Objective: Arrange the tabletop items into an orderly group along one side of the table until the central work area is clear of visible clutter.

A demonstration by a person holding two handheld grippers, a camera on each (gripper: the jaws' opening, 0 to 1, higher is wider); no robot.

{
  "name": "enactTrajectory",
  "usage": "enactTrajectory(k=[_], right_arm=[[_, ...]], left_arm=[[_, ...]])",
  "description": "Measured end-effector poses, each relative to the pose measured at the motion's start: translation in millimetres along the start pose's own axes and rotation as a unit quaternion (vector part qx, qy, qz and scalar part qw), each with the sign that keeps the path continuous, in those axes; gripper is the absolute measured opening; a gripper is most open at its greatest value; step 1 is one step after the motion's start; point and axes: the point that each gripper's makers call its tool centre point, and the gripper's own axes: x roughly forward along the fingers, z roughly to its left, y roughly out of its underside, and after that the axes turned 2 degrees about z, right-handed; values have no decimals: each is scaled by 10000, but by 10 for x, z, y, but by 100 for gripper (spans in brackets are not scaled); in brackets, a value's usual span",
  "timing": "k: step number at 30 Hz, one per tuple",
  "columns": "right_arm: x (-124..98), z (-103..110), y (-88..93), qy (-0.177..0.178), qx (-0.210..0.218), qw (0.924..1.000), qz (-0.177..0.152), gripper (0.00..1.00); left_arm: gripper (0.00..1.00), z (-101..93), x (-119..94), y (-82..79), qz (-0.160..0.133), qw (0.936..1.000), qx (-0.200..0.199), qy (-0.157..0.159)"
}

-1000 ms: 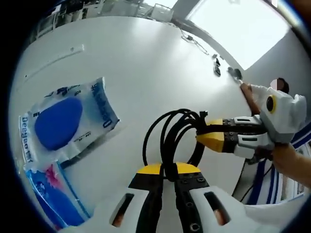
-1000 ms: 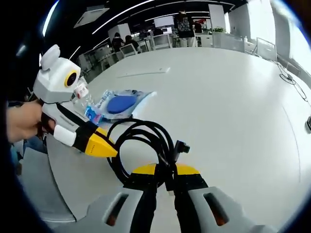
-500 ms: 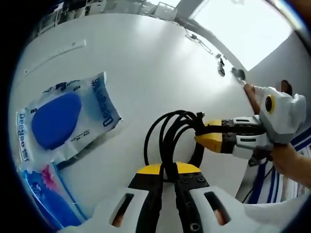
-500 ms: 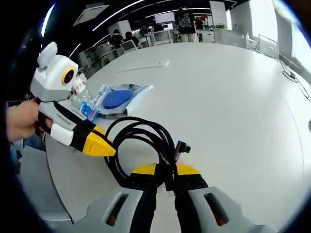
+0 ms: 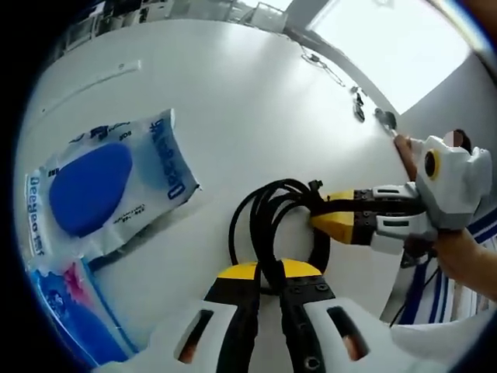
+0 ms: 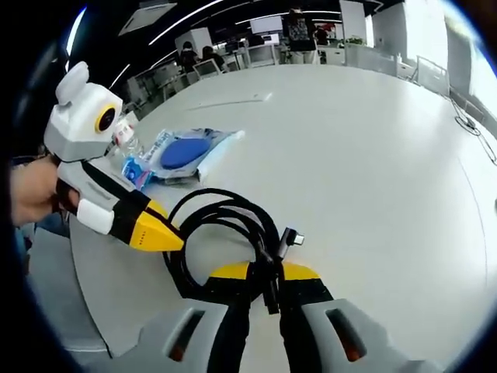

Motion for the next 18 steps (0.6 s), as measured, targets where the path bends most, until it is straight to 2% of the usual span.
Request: enactTrajectory(k=[18], right_arm=[[6,-6,-12,35,-174,9998,-13,10]], left_arm=[[5,44,58,13,-3,9999,-105,-70]])
